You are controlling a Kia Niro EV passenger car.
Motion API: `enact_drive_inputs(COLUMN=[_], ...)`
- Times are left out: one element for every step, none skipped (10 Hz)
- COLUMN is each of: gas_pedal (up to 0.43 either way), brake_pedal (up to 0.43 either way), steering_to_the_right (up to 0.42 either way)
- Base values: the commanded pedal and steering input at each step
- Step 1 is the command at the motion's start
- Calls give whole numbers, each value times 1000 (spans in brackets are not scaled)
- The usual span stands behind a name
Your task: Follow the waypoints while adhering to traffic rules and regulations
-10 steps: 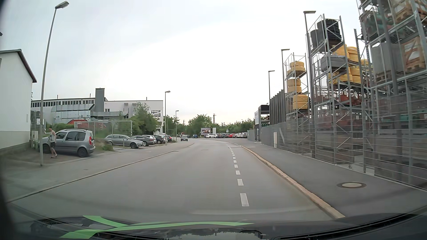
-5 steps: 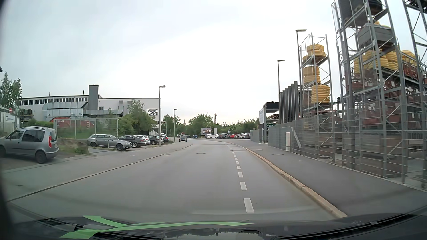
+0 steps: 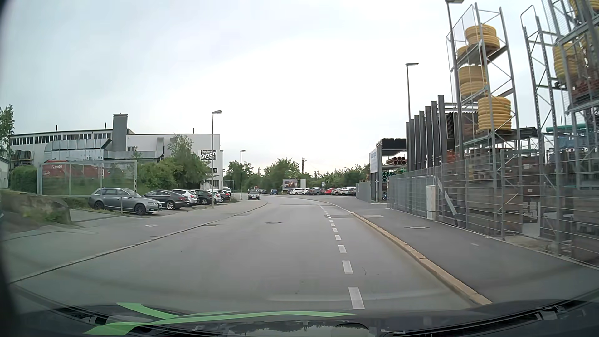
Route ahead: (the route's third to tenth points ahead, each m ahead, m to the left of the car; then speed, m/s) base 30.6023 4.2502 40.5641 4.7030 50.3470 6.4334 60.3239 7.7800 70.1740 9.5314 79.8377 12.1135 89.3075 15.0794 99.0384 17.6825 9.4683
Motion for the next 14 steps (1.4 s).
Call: enact_drive_inputs(gas_pedal=[87, 87, 87, 87, 87, 87, 87, 87, 87, 87, 87, 87, 87, 87], brake_pedal=[0, 0, 0, 0, 0, 0, 0, 0, 0, 0, 0, 0, 0, 0], steering_to_the_right=[-5, -5, -4, -4, -3, -3, -2, -2, -3, -3, -2, -3, -3, -2])
